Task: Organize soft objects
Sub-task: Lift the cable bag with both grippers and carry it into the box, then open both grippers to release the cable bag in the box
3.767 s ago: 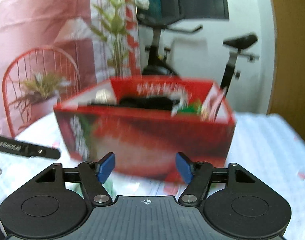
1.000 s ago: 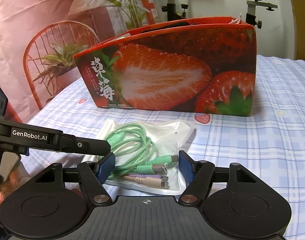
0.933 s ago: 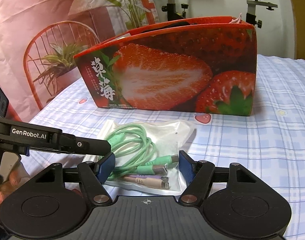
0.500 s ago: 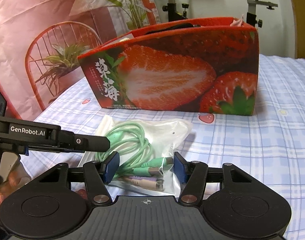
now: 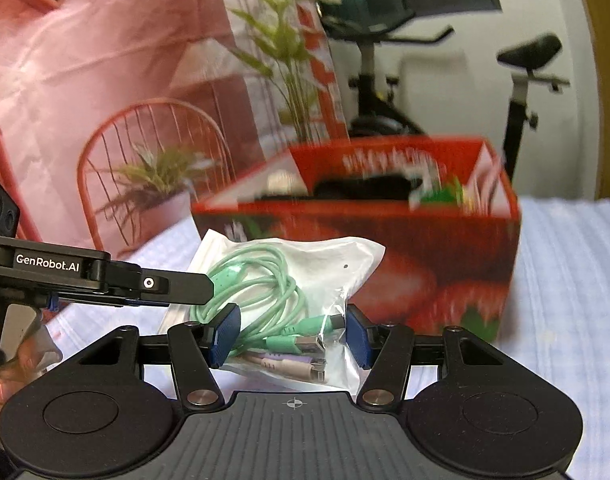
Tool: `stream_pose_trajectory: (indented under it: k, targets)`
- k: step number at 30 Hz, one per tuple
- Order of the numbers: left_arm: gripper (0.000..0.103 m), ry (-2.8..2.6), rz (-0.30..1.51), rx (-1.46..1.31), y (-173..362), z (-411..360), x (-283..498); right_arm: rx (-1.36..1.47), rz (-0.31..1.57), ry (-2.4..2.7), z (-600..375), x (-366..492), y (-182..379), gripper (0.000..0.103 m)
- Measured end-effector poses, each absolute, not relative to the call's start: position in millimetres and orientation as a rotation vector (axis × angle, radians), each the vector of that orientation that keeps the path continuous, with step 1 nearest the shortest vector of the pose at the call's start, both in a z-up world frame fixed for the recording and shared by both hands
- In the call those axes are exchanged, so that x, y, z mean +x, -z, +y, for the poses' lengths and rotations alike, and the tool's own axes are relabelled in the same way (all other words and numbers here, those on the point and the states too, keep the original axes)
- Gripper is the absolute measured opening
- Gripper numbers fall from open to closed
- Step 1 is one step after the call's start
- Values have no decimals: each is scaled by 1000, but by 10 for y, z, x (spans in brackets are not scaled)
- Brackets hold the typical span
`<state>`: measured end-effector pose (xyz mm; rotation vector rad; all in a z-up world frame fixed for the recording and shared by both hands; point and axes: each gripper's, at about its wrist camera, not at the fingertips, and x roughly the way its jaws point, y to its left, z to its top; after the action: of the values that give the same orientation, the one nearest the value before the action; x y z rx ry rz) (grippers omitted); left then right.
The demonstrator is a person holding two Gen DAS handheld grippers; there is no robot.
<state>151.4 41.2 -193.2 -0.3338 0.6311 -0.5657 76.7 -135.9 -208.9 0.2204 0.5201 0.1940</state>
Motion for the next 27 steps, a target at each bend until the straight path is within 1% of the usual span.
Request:
stream_pose_trajectory:
  k: [7, 9, 13, 18, 21, 23, 27]
  targets:
    - [36, 571, 559, -291, 1558, 267, 1900, 155, 440, -202, -1501, 1126, 1586, 53]
    - [36, 568, 554, -276, 1485, 218, 2067, 151, 437, -204, -1579, 1272, 1494, 55]
    - [37, 568, 579, -289, 1439, 191, 2414, 171, 456, -200, -1780, 1630, 1395, 55]
    - [37, 528, 672, -264, 1618, 157, 2714, 216, 521, -170, -1918, 2028, 1495, 53]
    - [37, 505, 747, -244, 1749, 110, 2858, 243, 603, -139, -1936, 2236, 1628, 53]
    - [37, 497, 788, -240, 1829, 98, 2923, 247, 667, -123, -1946, 2365, 1723, 49]
    - [37, 468, 831, -220, 1897, 58, 3005, 231, 753, -89, -1964, 2532, 1847, 48]
